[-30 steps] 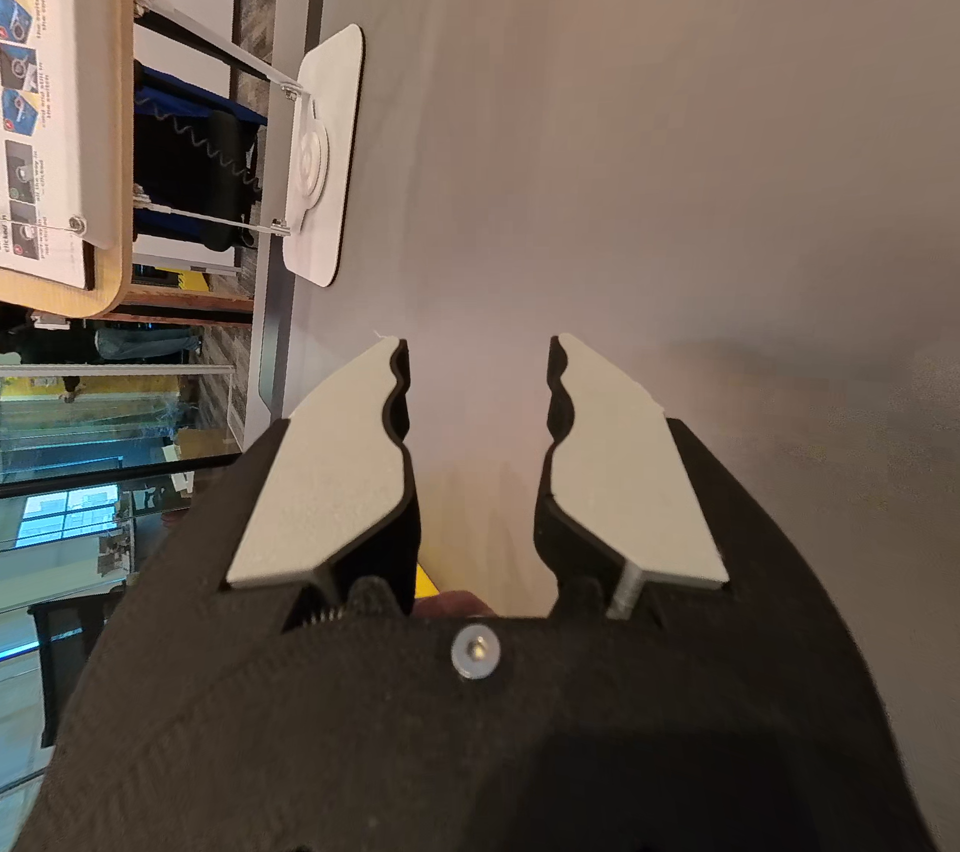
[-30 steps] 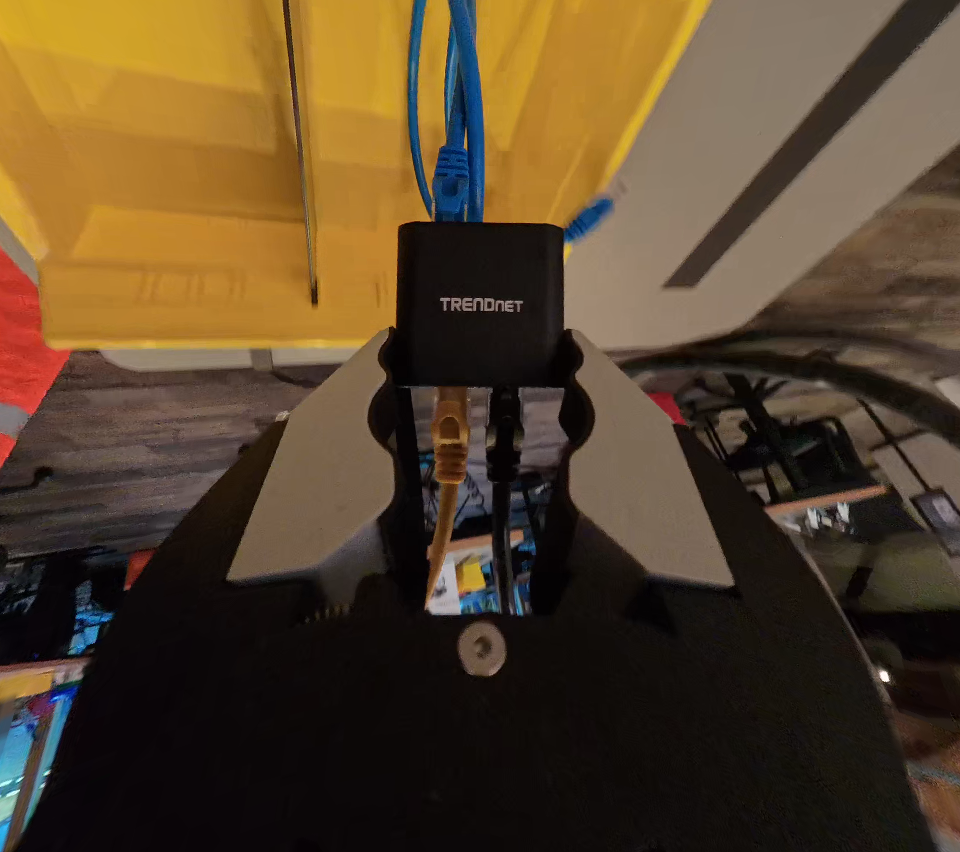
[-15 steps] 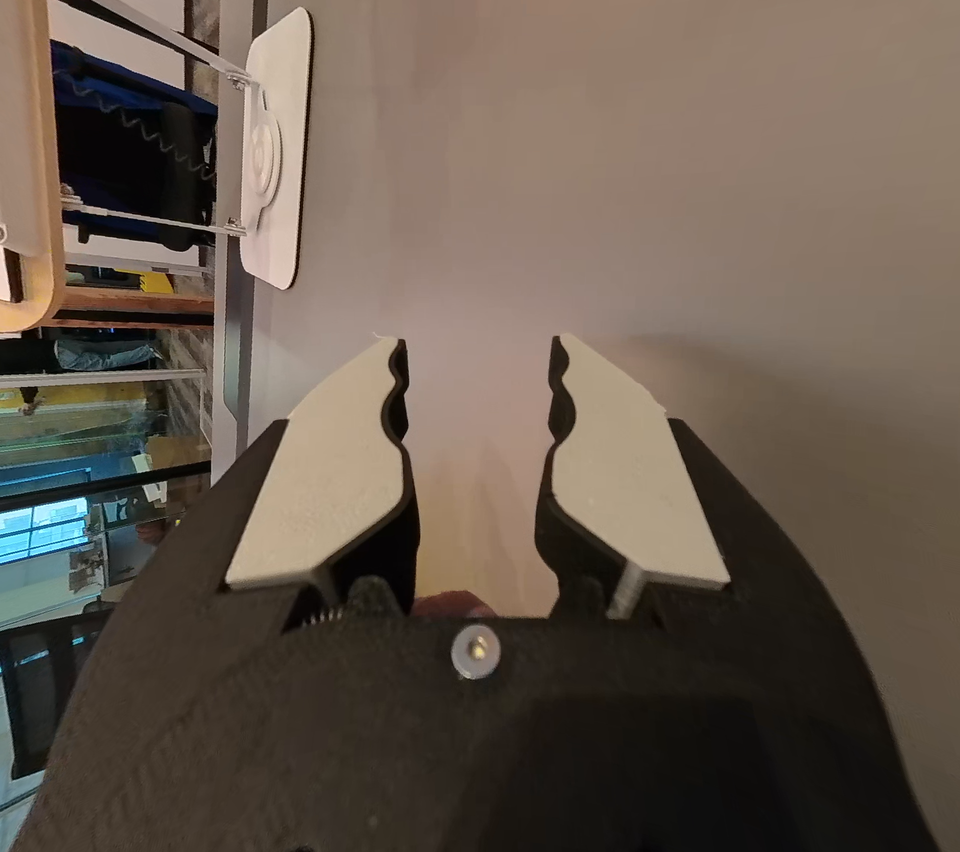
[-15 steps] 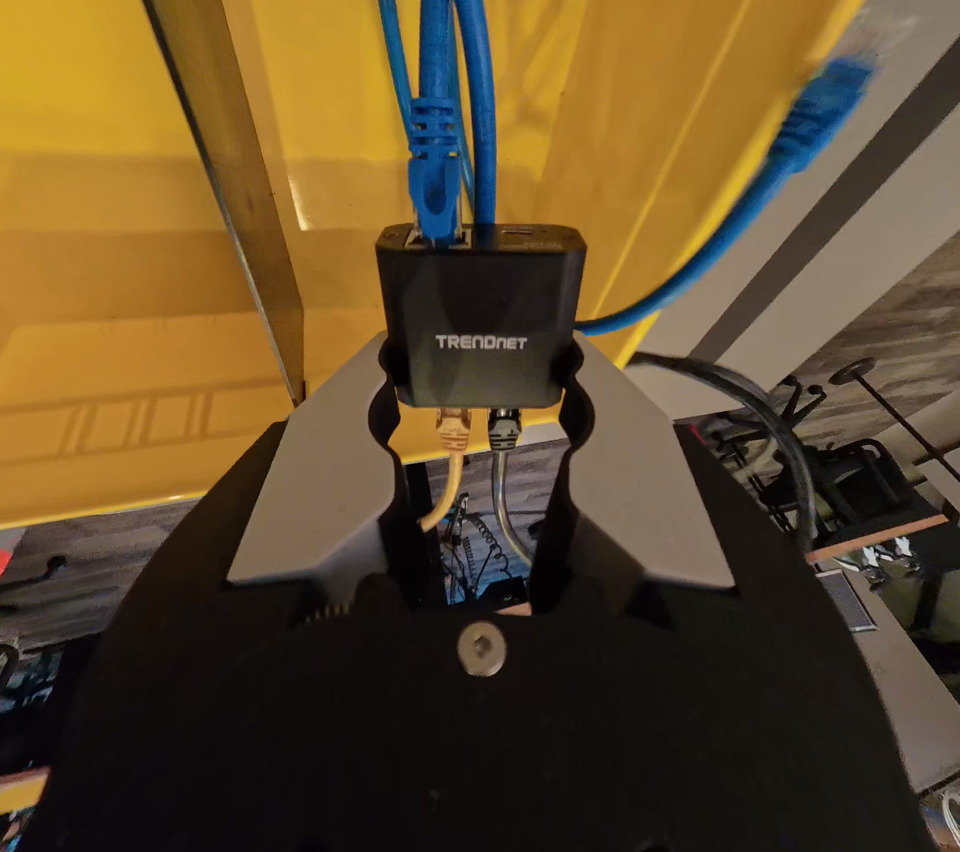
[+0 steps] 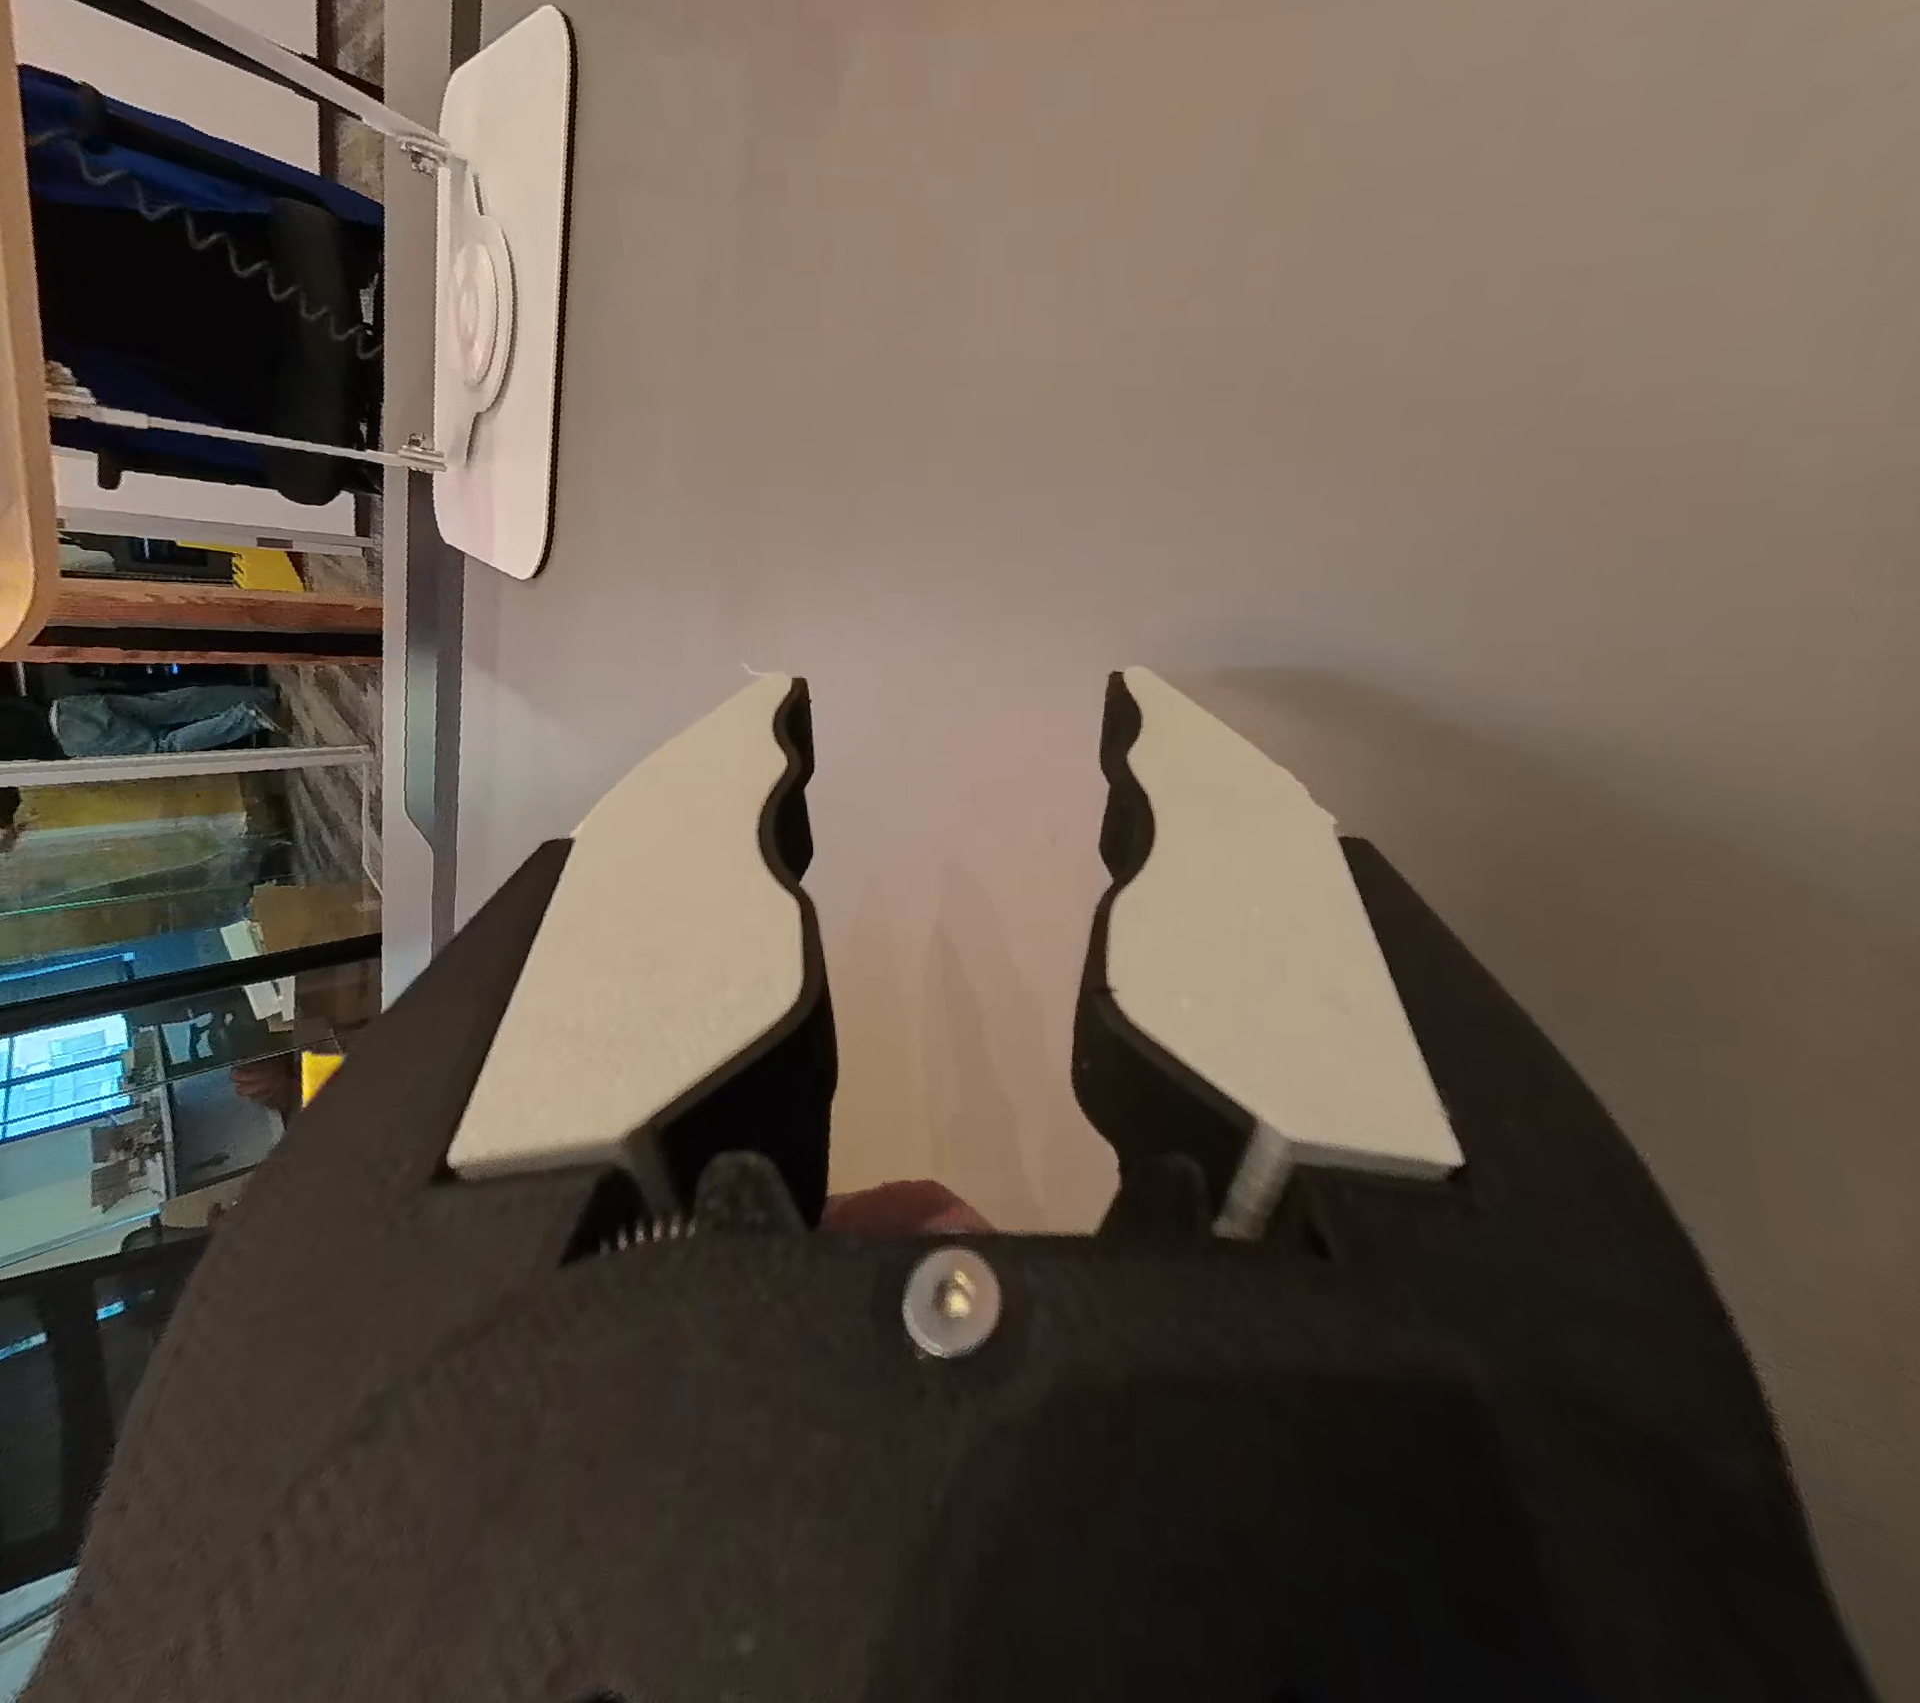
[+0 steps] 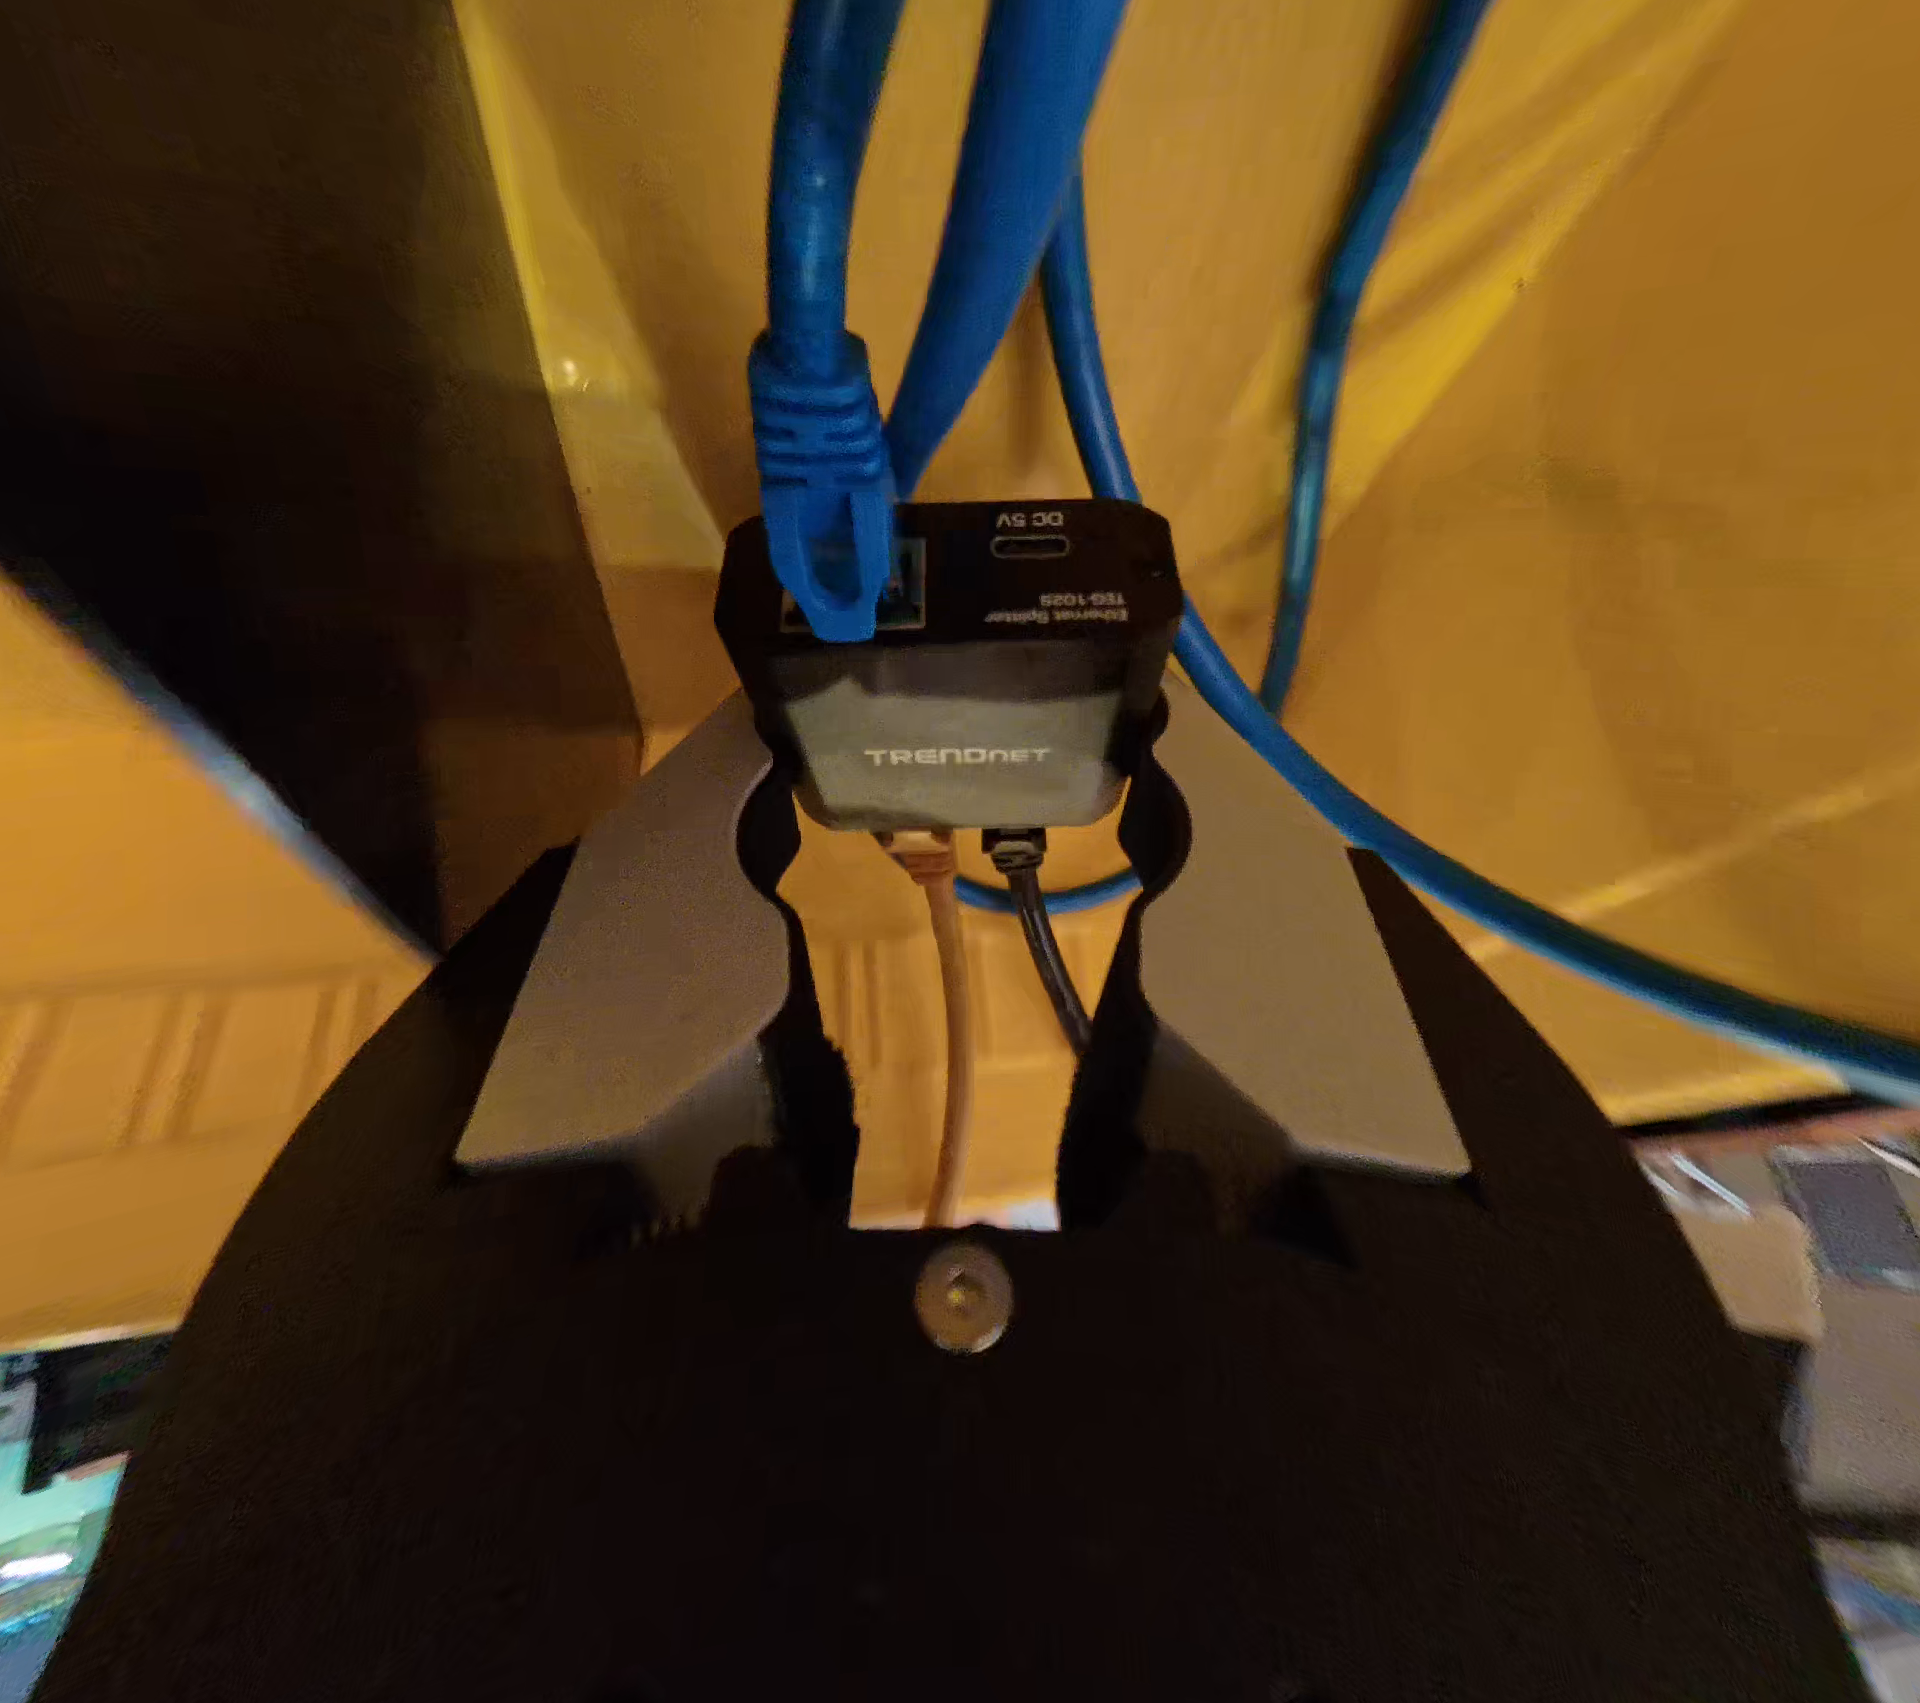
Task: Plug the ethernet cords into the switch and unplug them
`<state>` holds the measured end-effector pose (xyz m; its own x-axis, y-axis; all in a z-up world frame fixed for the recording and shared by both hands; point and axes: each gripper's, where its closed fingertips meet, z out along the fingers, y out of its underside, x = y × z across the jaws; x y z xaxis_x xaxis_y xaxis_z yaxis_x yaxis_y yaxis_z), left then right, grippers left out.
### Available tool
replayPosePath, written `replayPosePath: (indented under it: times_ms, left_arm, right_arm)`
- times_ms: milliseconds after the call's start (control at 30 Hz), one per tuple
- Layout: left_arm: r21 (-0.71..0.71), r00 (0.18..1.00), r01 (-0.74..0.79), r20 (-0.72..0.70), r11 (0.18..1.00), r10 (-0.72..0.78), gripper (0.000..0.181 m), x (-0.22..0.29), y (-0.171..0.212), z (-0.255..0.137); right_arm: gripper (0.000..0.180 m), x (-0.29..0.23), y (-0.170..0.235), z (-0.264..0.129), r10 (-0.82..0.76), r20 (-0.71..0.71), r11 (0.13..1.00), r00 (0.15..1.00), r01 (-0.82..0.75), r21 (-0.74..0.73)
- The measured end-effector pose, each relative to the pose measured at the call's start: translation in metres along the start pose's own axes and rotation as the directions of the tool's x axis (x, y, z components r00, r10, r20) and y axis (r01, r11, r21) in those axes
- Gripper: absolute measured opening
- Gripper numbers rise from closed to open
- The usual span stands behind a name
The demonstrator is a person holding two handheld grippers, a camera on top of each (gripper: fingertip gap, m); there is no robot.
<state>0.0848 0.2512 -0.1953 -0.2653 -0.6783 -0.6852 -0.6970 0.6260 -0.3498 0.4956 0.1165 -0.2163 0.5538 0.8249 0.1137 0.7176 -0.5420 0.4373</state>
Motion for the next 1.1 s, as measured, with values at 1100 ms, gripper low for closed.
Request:
replayPosePath:
  times_ms: [1100]
  left_arm:
    - [-0.034,0.999,0.013,-0.047,0.999,-0.015,0.055,0.003,0.006,0.006]
  right_arm:
    - [0.111,-0.037,0.144,-0.07,0.759,0.314,0.445,0.571,-0.806,0.39]
